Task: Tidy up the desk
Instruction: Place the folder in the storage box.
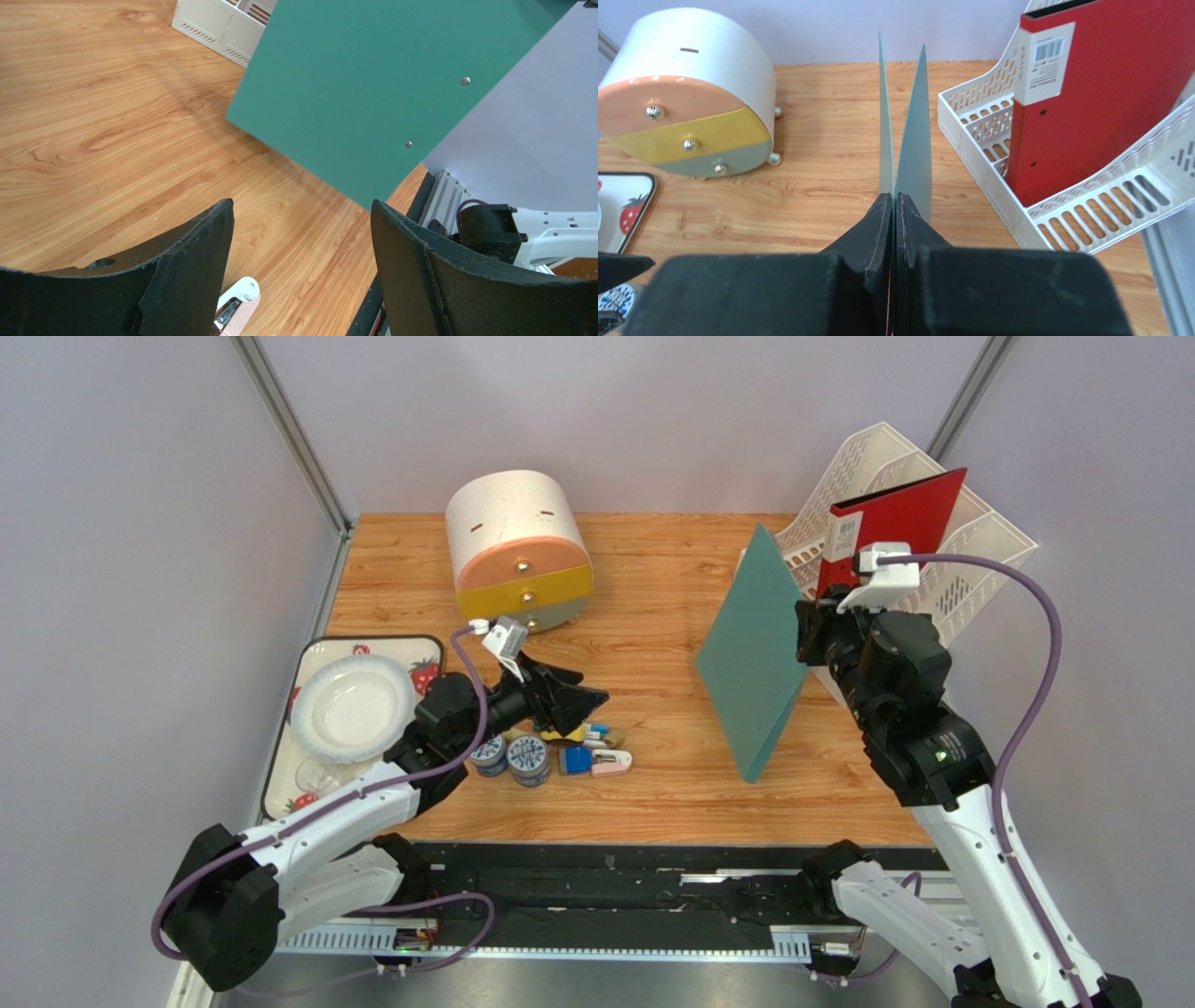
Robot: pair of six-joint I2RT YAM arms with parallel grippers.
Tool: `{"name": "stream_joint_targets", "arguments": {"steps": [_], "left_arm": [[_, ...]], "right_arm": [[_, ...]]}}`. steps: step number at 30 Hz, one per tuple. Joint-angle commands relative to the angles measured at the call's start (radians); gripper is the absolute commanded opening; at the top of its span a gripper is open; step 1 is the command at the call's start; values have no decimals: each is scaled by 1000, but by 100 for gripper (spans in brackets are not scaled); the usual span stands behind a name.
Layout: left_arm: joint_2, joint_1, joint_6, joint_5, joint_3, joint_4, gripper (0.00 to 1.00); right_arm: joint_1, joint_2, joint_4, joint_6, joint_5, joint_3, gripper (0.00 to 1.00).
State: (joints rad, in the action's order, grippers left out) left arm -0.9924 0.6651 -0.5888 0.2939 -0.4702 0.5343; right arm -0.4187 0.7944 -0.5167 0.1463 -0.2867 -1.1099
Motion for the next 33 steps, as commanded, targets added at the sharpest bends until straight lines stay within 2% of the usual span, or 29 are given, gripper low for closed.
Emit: {"name": "stream_joint_targets", "arguments": {"steps": [1, 14, 24, 26, 33], "left_arm": [[18, -2, -6, 8, -35, 52, 80], [46, -2, 3, -24, -24, 23, 80], [57, -2, -8, -32, -4, 41, 80], [64, -2, -8, -32, -1, 41, 80], [87, -2, -11, -36, 11, 39, 80]], "right_arm": [[-5, 8, 3, -30, -75, -76, 0], [-11, -1, -34, -4, -40, 110, 0], [-63, -6, -114, 24, -40, 137, 0], [-61, -17, -129, 30, -25, 139, 3], [-60, -24, -215, 73, 20, 117, 27]]}}
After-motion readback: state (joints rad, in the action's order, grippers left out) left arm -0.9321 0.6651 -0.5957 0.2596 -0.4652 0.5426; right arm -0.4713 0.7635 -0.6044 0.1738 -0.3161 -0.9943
